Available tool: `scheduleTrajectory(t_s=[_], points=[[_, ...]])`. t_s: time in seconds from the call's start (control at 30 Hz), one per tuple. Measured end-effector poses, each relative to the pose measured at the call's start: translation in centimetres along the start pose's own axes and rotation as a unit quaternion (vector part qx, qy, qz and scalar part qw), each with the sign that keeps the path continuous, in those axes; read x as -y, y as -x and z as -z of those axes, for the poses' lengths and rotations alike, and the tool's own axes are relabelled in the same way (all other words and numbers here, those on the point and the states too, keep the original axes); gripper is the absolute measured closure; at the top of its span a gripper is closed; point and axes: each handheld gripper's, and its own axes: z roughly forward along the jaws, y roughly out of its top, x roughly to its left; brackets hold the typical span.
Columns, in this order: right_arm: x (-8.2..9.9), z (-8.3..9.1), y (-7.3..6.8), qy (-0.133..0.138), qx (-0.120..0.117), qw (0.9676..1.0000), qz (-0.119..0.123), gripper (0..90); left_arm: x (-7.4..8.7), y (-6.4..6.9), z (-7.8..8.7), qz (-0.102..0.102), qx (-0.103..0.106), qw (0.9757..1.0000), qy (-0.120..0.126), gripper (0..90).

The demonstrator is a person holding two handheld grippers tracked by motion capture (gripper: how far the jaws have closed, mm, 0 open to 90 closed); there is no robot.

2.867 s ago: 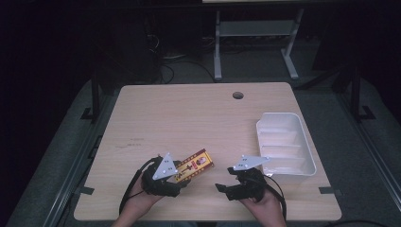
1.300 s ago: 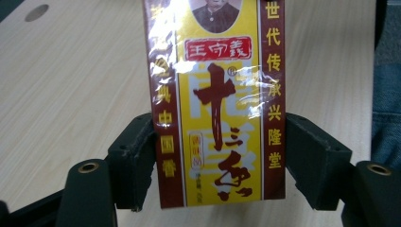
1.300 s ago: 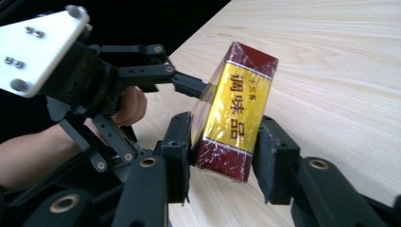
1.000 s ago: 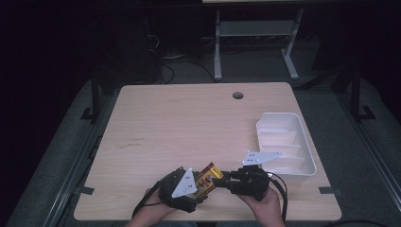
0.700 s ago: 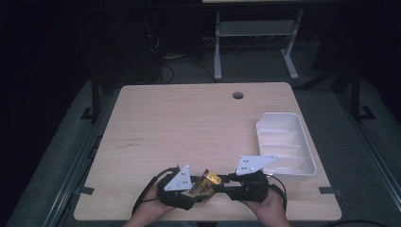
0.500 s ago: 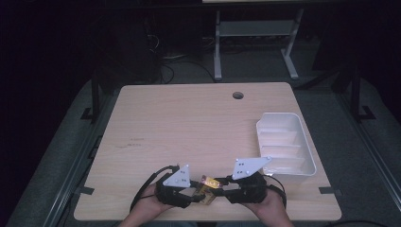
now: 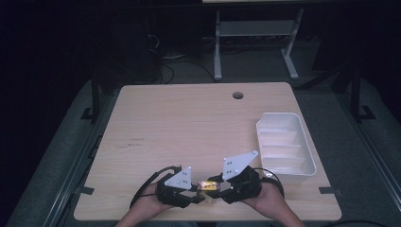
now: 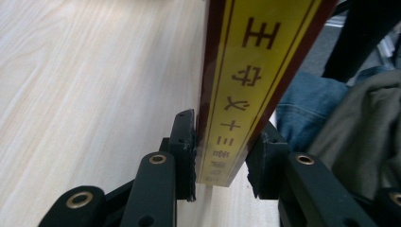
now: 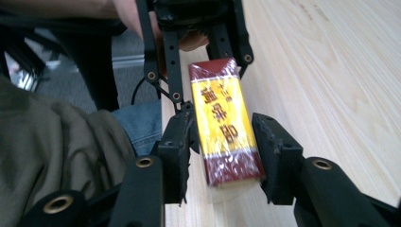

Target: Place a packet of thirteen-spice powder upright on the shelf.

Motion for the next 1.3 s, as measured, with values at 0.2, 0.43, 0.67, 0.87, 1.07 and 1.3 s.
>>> scheduleTrajectory(t_s=[0.2, 0.43, 0.67, 0.87, 1.07, 1.3], points=[[-0.9, -0.5, -0.3, -0.026, -0.004, 0.9992, 0.029, 65.2, 0.0, 0.3, 0.0, -0.01, -0.001, 0.9999, -0.003, 66.7], [-1.1, 0.0, 0.1, -0.041, -0.02, 0.998, 0.044, 68.0, 0.0, 0.2, 0.2, -0.003, 0.002, 0.9999, 0.014, 62.7], [-2.0, 1.0, 0.8, -0.068, -0.018, 0.9958, 0.059, 68.1, 0.6, -0.3, 1.3, 0.013, -0.021, 0.9994, 0.026, 52.4], [-2.5, 1.9, 1.8, -0.078, -0.022, 0.9947, 0.063, 68.0, 1.0, -0.7, 1.9, 0.022, -0.034, 0.9986, 0.033, 50.1], [-3.0, 3.3, 3.4, -0.106, -0.014, 0.9919, 0.068, 68.0, 1.4, -1.2, 2.5, 0.031, -0.051, 0.9977, 0.033, 47.6], [-3.6, 4.9, 4.6, -0.116, 0.003, 0.9903, 0.078, 68.0, 1.9, -1.8, 3.2, 0.043, -0.071, 0.9959, 0.037, 45.4]])
